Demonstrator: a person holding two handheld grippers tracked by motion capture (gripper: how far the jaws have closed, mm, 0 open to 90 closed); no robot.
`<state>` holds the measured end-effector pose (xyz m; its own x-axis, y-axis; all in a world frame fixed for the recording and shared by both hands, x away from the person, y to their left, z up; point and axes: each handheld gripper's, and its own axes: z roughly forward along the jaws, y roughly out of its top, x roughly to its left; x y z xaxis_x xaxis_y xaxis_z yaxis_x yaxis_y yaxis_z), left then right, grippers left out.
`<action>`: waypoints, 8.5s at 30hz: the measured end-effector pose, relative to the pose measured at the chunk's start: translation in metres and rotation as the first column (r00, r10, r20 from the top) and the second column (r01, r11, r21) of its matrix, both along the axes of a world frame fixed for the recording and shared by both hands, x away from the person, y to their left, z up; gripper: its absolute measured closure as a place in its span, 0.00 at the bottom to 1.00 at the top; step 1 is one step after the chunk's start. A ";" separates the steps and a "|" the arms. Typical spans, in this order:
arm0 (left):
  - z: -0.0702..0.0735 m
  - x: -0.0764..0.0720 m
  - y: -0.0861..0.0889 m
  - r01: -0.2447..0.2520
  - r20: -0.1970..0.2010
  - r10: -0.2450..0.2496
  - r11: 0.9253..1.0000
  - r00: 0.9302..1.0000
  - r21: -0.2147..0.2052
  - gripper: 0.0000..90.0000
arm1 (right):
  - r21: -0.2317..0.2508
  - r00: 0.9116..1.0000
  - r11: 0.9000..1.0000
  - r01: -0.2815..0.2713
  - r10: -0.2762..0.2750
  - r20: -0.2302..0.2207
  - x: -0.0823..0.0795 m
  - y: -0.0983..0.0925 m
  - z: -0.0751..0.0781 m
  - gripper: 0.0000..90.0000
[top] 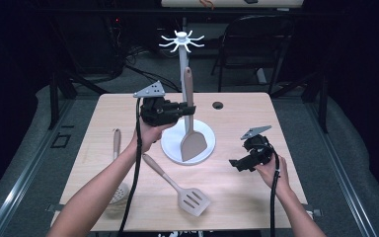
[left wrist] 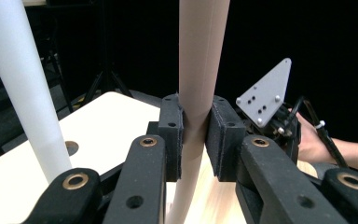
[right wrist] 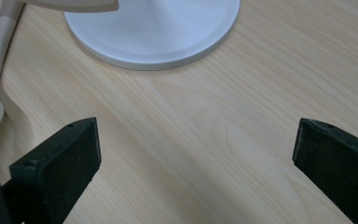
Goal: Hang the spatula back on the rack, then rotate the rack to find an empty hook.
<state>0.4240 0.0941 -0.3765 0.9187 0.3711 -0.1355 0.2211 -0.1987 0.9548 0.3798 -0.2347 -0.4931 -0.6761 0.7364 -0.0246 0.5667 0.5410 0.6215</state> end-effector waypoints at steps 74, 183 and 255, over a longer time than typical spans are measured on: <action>0.024 0.039 -0.002 -0.044 -0.013 0.044 0.999 0.999 0.021 0.80 | -0.045 1.000 0.999 -0.023 0.022 -0.020 0.000 0.005 -0.004 0.00; 0.121 0.009 0.045 -0.256 0.260 0.249 0.967 0.933 -0.010 1.00 | -0.061 0.999 0.998 -0.026 0.024 -0.040 0.003 0.005 -0.009 0.02; -0.054 -0.035 0.098 -0.387 -0.003 0.407 0.869 0.913 0.307 0.06 | -0.023 0.993 0.996 -0.087 0.085 -0.084 -0.007 0.028 -0.008 0.05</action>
<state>0.3893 0.1923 -0.4301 0.6781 0.7347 -0.0176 0.4008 -0.3496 0.8469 0.3724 -0.2066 -0.5012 -0.7373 0.6754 0.0148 0.5661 0.6058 0.5591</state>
